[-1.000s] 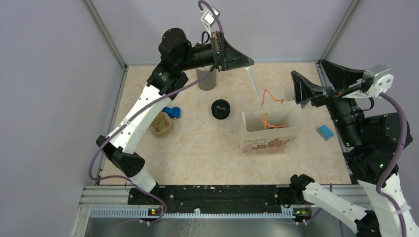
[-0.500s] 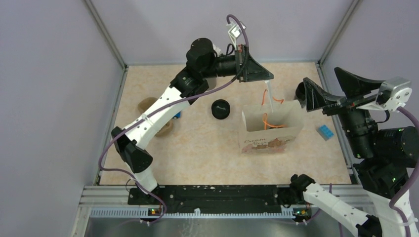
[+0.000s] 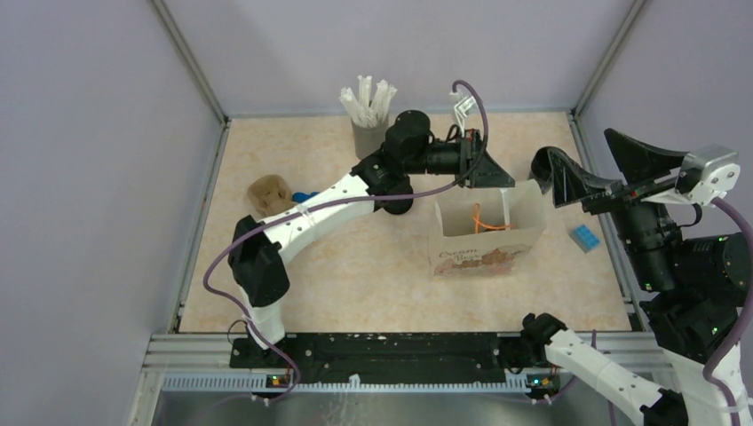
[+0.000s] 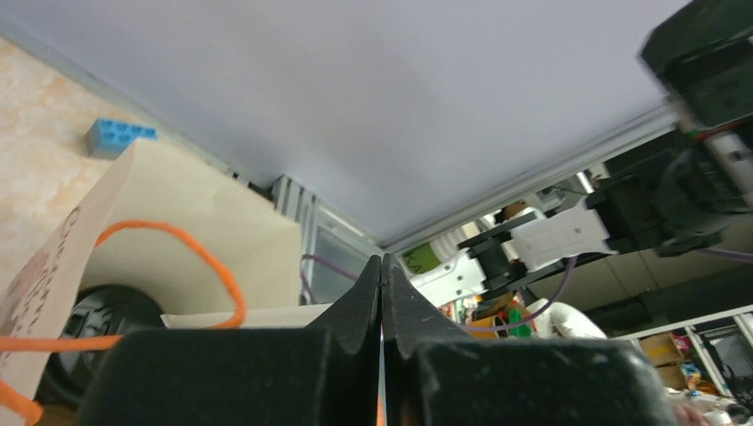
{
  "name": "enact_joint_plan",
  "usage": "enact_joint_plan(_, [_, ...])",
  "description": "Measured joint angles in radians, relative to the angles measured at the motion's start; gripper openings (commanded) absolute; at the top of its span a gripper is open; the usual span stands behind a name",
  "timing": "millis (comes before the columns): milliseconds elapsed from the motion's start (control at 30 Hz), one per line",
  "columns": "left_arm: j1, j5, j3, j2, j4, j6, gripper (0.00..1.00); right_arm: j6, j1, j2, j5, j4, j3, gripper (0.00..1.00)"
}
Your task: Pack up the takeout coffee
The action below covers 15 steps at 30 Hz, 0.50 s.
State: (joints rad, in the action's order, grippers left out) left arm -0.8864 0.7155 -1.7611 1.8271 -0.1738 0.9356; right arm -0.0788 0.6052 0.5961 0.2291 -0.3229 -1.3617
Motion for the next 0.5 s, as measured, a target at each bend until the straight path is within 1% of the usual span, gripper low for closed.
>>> enact_joint_plan(33, [-0.003,-0.002,0.017,0.000,0.005,-0.013,0.08,0.000,0.000,0.000,0.001,0.000,0.000,0.95])
enact_joint_plan(133, [-0.005,-0.011,0.030,0.005,0.050,-0.072,0.19,0.000,0.000,0.000,0.003,-0.001,0.000,0.95])
enact_joint_plan(167, [-0.005,-0.018,0.030,0.005,0.070,-0.095,0.27,0.000,0.000,0.000,0.003,-0.001,0.000,0.95])
enact_joint_plan(267, [-0.003,-0.032,0.030,0.005,0.113,-0.156,0.42,0.001,0.000,0.000,0.003,-0.001,0.000,0.95])
enact_joint_plan(367, [0.006,-0.048,0.029,0.005,0.160,-0.203,0.65,0.005,0.000,0.002,0.003,-0.008,0.000,0.94])
enact_joint_plan(400, [0.010,-0.055,0.027,0.003,0.183,-0.214,0.83,0.011,0.000,0.003,0.004,-0.017,0.000,0.94])
enact_joint_plan(433, [0.014,-0.061,0.026,0.000,0.204,-0.227,0.97,0.016,0.000,0.006,0.007,-0.029,-0.001,0.94])
enact_joint_plan(500, [0.029,-0.087,0.008,-0.009,0.274,-0.256,0.99,0.047,0.000,0.015,0.020,-0.072,-0.003,0.94])
